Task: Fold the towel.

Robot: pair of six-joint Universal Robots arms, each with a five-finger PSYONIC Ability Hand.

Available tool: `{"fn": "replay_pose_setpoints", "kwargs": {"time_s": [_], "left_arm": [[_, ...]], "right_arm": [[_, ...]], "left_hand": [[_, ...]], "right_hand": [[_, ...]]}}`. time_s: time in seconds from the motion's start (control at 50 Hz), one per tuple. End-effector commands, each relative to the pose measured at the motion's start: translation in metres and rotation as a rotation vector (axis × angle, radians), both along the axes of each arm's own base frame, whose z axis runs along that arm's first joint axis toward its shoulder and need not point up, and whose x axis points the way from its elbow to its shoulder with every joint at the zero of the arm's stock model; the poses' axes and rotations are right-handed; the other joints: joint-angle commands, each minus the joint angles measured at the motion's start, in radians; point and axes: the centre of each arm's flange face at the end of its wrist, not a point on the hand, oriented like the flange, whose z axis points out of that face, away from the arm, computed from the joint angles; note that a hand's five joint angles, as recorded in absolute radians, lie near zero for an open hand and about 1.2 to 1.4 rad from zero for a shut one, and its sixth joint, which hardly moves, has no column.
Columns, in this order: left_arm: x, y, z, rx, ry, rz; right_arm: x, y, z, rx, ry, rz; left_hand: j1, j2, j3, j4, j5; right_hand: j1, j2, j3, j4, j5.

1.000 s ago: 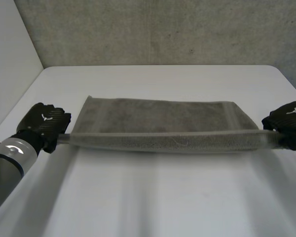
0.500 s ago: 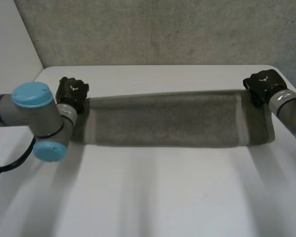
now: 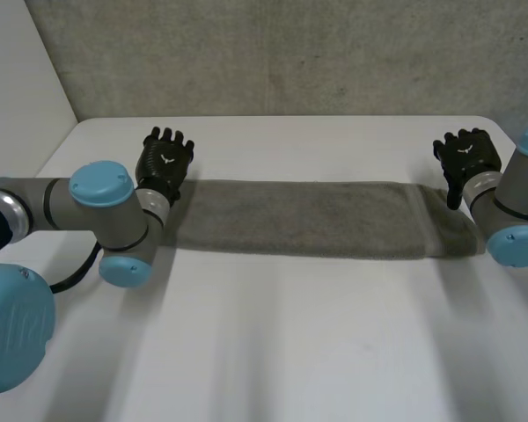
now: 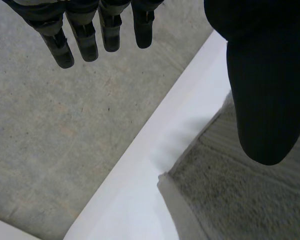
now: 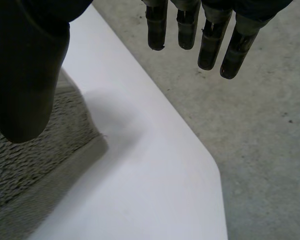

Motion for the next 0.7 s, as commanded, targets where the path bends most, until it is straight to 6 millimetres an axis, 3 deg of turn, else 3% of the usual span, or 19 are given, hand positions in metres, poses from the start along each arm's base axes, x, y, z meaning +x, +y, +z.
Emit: {"fn": "replay_pose_setpoints", "kwargs": {"time_s": [0.02, 0.12, 0.16, 0.24, 0.3, 0.34, 0.42, 0.52, 0.7], "left_arm": [[0.013, 0.003, 0.018, -0.008, -0.009, 0.066], [0.031, 0.018, 0.039, 0.016, 0.037, 0.103], [0.038, 0.037, 0.058, 0.044, 0.121, 0.097], [0.043, 0.055, 0.069, 0.076, 0.201, 0.087], [0.047, 0.068, 0.076, 0.108, 0.276, 0.071], [0.049, 0.08, 0.075, 0.151, 0.333, 0.055], [0.051, 0.088, 0.069, 0.196, 0.377, 0.048], [0.053, 0.092, 0.062, 0.227, 0.39, 0.053], [0.053, 0.094, 0.056, 0.243, 0.387, 0.058]], "right_arm": [[-0.006, 0.014, 0.047, -0.073, -0.027, -0.011], [-0.008, 0.035, 0.062, -0.055, -0.033, -0.007], [-0.009, 0.054, 0.064, 0.011, -0.027, 0.016], [-0.022, 0.076, 0.049, 0.201, -0.028, 0.025], [-0.028, 0.079, 0.044, 0.253, -0.041, 0.018], [-0.035, 0.084, 0.034, 0.322, -0.09, 0.012], [-0.041, 0.085, 0.025, 0.365, -0.147, 0.013], [-0.048, 0.079, -0.001, 0.423, -0.222, 0.037], [-0.059, 0.068, -0.008, 0.396, -0.235, 0.019]], "left_hand": [[-0.004, 0.003, 0.003, 0.001, -0.03], [-0.004, 0.003, 0.003, 0.001, -0.03], [-0.004, 0.003, 0.003, 0.001, -0.03], [-0.004, 0.003, 0.003, 0.001, -0.03], [-0.004, 0.003, 0.003, 0.001, -0.03], [-0.004, 0.003, 0.003, 0.001, -0.03], [-0.002, 0.006, 0.005, 0.004, -0.027], [-0.002, 0.006, 0.005, 0.004, -0.027], [-0.002, 0.006, 0.005, 0.004, -0.027]], "right_hand": [[-0.058, -0.073, -0.071, -0.083, -0.061], [-0.058, -0.073, -0.071, -0.083, -0.061], [-0.058, -0.073, -0.071, -0.083, -0.061], [-0.058, -0.073, -0.071, -0.083, -0.061], [-0.054, -0.069, -0.067, -0.079, -0.057], [0.066, 0.051, 0.053, 0.041, 0.063], [0.175, 0.16, 0.162, 0.15, 0.172], [0.272, 0.257, 0.259, 0.247, 0.269], [0.339, 0.325, 0.327, 0.314, 0.336]]}}
